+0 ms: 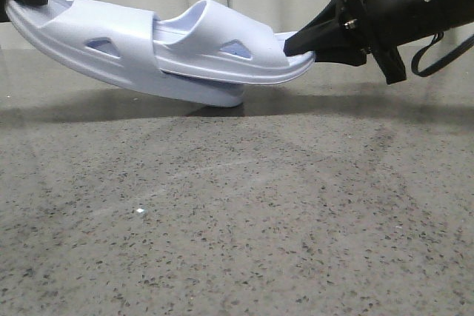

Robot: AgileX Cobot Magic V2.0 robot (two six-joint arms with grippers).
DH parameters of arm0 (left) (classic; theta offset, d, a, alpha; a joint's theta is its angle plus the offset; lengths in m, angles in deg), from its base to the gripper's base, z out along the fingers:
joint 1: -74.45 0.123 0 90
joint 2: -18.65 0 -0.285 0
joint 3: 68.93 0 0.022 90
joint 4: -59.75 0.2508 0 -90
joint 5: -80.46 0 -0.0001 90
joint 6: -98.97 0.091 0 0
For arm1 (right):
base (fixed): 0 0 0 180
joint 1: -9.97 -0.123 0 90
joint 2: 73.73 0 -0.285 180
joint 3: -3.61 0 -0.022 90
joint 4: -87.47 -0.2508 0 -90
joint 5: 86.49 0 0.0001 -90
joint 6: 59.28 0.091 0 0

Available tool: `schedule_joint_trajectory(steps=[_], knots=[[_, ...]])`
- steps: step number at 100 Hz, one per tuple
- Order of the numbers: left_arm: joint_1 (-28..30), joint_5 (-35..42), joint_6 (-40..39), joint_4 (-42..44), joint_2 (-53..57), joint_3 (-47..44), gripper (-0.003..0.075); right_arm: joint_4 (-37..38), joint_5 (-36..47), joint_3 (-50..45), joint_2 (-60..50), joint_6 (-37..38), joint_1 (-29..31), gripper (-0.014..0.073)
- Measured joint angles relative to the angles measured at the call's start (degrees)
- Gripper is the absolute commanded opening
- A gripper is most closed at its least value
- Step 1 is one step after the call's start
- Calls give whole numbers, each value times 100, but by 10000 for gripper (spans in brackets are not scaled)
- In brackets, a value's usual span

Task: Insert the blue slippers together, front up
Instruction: 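Lower the stacked slippers onto the table and open both grippers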

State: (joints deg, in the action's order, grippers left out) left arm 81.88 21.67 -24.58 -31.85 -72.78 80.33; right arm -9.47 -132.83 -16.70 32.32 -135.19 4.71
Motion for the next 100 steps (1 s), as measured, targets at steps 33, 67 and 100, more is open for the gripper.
schedule_joint_trajectory(steps=[33, 67, 100], knots=[[371, -549, 147, 312, 0, 0, 15, 886, -1977, 33, -14, 366, 1036, 146], [256, 304, 334, 647, -87, -133, 15, 1527, -2037, 33, -662, 653, 2133, 145], [-378, 1011, 1425, 514, -467, -156, 76, 1791, -2110, 33, -904, 768, 2163, 139]])
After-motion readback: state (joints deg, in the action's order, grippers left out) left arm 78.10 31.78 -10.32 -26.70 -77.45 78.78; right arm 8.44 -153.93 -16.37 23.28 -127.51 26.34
